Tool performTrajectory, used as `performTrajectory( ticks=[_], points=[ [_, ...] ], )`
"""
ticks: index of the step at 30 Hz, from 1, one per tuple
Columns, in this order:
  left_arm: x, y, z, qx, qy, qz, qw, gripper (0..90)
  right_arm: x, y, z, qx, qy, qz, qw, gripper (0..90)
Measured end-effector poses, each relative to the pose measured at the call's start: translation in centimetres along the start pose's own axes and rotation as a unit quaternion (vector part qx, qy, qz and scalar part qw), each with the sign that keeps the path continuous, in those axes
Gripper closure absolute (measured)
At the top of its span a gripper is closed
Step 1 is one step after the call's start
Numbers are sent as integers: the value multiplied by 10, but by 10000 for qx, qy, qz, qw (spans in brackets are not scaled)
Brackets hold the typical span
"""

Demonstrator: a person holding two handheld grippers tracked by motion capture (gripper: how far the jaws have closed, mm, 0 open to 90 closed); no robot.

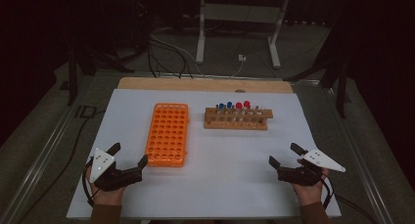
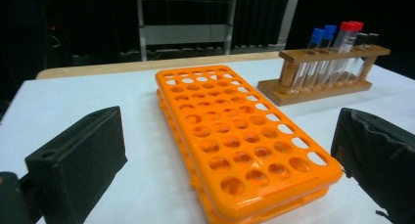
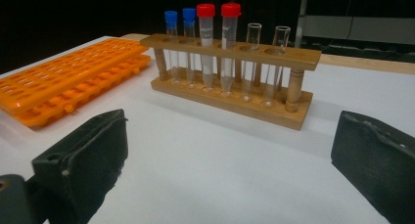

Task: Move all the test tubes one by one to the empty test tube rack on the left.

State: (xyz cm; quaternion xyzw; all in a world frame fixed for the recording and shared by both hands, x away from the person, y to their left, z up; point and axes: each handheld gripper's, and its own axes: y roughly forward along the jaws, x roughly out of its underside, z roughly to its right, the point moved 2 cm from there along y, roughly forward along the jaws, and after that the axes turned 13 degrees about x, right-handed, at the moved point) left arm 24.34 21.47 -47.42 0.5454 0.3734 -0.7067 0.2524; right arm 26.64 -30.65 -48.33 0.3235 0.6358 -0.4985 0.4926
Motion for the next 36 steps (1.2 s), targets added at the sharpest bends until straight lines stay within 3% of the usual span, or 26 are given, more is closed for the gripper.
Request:
performTrajectory(
  ticks=[8, 13, 16, 20, 26, 36],
  points=[
    [-1, -4, -3, -286, 72, 19, 9996, 6, 0, 1, -3, -60, -49, -35, 10000, 6],
    [0, -3, -2, -420, 74, 4, 9991, 6, -9, -2, -5, -48, 4, 125, 9999, 6],
    [1, -2, -1, -399, 40, -9, 9992, 6, -15, 0, -3, 61, -59, 168, 9998, 6],
    [1, 0, -2, -267, -39, -57, 9996, 8, -20, 6, -3, 45, -29, 53, 10000, 7],
    [0, -2, -3, -252, -70, 24, 9997, 15, -32, 12, -6, 8, -132, 87, 9999, 7],
    [4, 0, -5, -233, -181, 6, 9996, 12, -71, 32, -9, -22, -198, 147, 9997, 14]
  ],
)
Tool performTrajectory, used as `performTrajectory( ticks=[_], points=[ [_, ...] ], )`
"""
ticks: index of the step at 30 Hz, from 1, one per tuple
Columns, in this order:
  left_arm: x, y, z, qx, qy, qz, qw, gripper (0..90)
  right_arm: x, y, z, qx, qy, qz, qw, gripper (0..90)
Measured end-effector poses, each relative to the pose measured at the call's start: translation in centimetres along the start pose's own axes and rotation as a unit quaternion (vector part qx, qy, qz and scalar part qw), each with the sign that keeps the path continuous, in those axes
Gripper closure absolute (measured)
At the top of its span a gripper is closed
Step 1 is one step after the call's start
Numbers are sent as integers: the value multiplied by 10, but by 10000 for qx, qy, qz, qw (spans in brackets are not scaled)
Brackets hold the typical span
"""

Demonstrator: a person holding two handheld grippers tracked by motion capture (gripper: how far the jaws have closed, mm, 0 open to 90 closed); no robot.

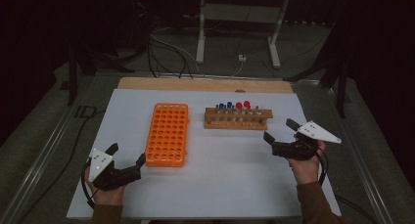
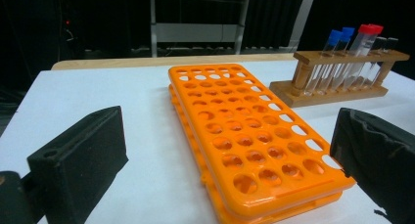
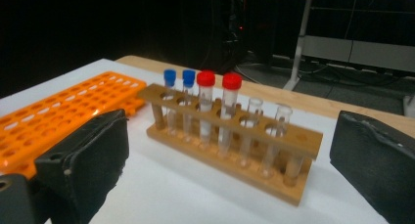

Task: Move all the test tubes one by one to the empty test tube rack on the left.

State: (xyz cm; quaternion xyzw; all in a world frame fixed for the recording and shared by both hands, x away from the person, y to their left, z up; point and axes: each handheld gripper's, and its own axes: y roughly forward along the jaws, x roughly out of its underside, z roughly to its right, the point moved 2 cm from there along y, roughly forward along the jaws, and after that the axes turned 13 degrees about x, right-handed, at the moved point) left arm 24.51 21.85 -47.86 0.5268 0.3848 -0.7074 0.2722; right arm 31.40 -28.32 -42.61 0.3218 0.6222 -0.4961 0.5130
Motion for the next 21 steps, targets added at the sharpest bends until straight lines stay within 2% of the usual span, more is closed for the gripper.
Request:
performTrajectory(
  ticks=[5, 11, 16, 19, 21],
  points=[
    [1, 1, -1, -43, -43, -18, 10000, 12, -8, 19, 7, 95, -27, -93, 9999, 14],
    [2, 1, -2, -23, -101, -13, 9999, 12, -11, 40, 20, 210, 213, -244, 9993, 62],
    [3, 0, -3, -57, -148, 16, 9999, 12, -15, 53, 26, 336, 179, -363, 9986, 93],
    [2, -1, -3, -59, -154, 28, 9999, 12, -17, 65, 30, 410, 42, -461, 9981, 120],
    [2, -1, -3, -52, -159, 29, 9999, 12, -17, 72, 32, 394, 96, -505, 9979, 141]
  ],
)
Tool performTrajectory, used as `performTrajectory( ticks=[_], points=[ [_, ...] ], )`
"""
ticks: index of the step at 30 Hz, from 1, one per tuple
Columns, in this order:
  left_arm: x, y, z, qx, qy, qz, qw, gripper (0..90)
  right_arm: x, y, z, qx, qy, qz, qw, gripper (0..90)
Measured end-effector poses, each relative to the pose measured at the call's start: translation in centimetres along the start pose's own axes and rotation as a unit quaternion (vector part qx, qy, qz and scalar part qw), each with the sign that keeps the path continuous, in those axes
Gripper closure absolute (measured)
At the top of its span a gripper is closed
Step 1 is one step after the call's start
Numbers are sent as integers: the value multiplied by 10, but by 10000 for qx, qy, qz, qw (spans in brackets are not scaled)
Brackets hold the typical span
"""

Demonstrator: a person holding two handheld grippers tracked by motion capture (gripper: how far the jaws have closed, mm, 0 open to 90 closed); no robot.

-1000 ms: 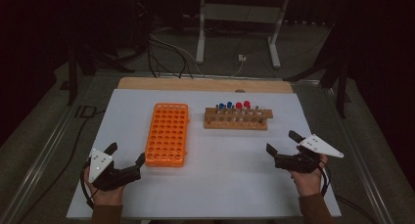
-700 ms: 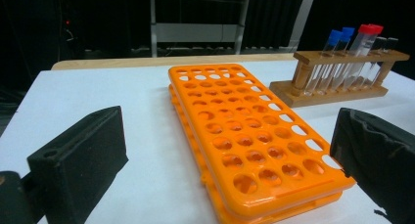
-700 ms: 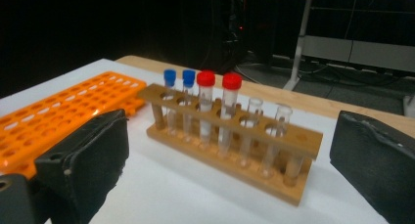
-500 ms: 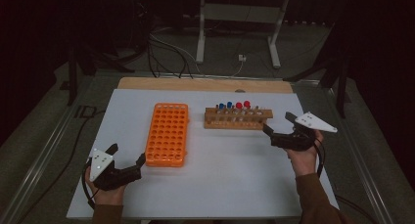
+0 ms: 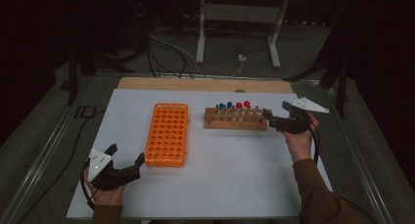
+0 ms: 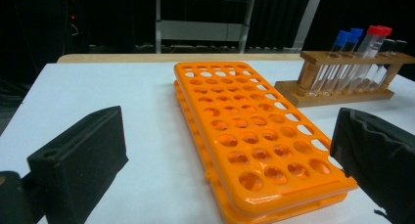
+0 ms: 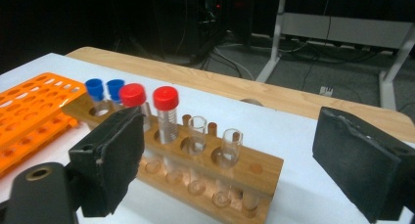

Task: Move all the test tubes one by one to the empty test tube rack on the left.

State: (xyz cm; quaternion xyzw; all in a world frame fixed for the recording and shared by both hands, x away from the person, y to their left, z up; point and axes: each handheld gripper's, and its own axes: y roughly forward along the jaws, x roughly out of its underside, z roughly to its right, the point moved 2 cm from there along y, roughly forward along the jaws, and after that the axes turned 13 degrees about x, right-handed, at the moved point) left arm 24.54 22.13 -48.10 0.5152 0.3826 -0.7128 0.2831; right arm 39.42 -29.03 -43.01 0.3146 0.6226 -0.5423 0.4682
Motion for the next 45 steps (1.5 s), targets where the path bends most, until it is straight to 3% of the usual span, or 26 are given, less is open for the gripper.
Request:
performTrajectory(
  ticks=[4, 12, 17, 20, 28, 42, 45],
  points=[
    [0, 0, 0, 12, 3, 32, 10000, 12, 2, 13, 1, 37, -26, -136, 9999, 175],
    [0, -1, 0, 23, -19, 67, 10000, 12, 9, 40, -1, 306, -49, -441, 9985, 441],
    [-1, -2, 1, 28, -12, 97, 9999, 12, 14, 49, -6, 179, -39, -501, 9986, 545],
    [-1, -2, 2, 30, -11, 108, 9999, 12, 17, 54, -9, 172, -166, -551, 9982, 605],
    [-1, -2, 1, 11, -21, 105, 9999, 12, 24, 58, -14, 343, -283, -609, 9971, 740],
    [-1, -2, 1, 46, -27, 102, 9999, 12, 24, 54, -20, 574, -59, -646, 9962, 764],
    [0, -1, 1, 65, -42, 103, 9999, 13, 21, 50, -18, 522, 2, -577, 9970, 765]
  ],
)
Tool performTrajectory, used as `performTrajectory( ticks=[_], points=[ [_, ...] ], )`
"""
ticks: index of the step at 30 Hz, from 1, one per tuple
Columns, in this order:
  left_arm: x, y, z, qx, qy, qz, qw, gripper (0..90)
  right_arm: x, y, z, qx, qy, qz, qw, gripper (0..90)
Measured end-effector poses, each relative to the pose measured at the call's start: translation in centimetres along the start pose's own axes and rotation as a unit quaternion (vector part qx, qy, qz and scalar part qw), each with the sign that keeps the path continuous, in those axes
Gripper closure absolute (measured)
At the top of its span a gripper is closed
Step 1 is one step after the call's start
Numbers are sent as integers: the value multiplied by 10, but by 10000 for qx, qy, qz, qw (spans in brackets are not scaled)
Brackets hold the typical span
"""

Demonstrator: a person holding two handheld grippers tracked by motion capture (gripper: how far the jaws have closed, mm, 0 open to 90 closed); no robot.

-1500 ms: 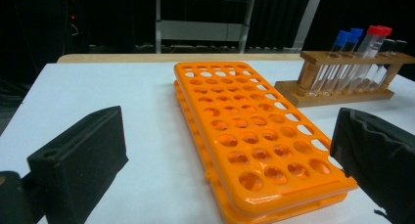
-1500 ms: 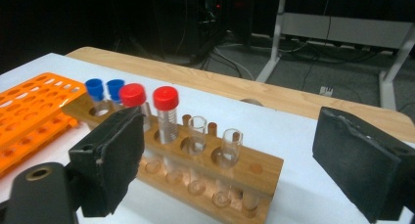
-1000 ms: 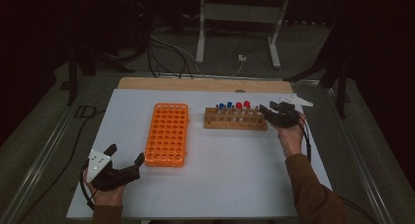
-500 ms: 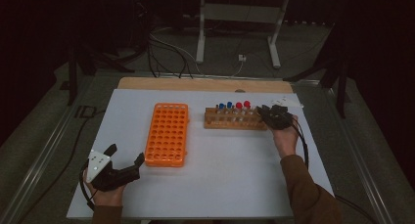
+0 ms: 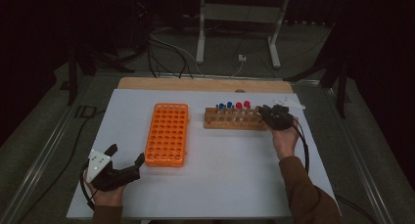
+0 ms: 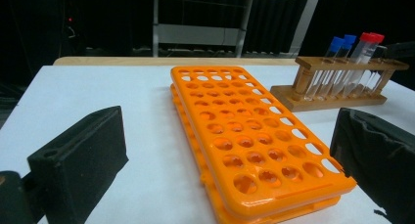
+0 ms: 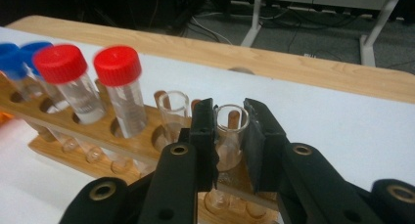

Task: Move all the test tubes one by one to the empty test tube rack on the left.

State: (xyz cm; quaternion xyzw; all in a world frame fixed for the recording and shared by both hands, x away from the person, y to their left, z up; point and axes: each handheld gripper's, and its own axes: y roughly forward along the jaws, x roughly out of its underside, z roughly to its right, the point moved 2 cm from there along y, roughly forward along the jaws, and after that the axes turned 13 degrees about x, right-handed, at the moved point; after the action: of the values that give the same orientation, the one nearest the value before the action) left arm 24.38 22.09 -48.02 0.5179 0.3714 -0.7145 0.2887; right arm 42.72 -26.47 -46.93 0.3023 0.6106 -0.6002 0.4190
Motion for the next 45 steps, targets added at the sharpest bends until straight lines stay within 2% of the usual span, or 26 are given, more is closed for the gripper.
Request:
performTrajectory(
  ticks=[12, 19, 23, 24, 29, 34, 38, 39, 41, 42, 44, 45],
  points=[
    [0, 0, 1, 48, 1, 7, 10000, 12, -17, -19, 4, -56, 80, 327, 9994, 765],
    [-1, 0, 2, -30, 35, 47, 10000, 13, -31, -35, 10, -152, 118, 524, 9984, 765],
    [-2, 0, 4, -69, 71, 47, 9999, 18, -36, -47, 12, -379, 249, 627, 9970, 764],
    [-4, 0, 8, -11, -6, 127, 9999, 18, -36, -49, 12, -437, 285, 634, 9966, 765],
    [-15, 4, 21, 16, 196, 175, 9997, 17, -36, -60, 11, -701, 248, 616, 9953, 765],
    [-28, 21, 34, 164, 521, 24, 9985, 17, -35, -70, 2, -949, 154, 561, 9938, 764],
    [-33, 32, 39, 276, 554, 11, 9981, 17, -35, -77, -13, -1207, 1, 553, 9912, 764],
    [-36, 37, 40, 330, 561, -6, 9979, 17, -35, -77, -13, -1207, 1, 553, 9912, 764],
    [-39, 46, 44, 459, 635, -67, 9969, 17, -35, -81, -22, -1359, -25, 541, 9892, 764],
    [-42, 56, 49, 531, 702, -110, 9961, 18, -36, -84, -32, -1506, -90, 538, 9871, 764],
    [-43, 60, 51, 565, 719, -137, 9957, 18, -37, -87, -43, -1664, -172, 554, 9843, 764],
    [-45, 70, 57, 661, 735, -169, 9950, 18, -37, -89, -49, -1737, -217, 560, 9830, 764]
  ],
)
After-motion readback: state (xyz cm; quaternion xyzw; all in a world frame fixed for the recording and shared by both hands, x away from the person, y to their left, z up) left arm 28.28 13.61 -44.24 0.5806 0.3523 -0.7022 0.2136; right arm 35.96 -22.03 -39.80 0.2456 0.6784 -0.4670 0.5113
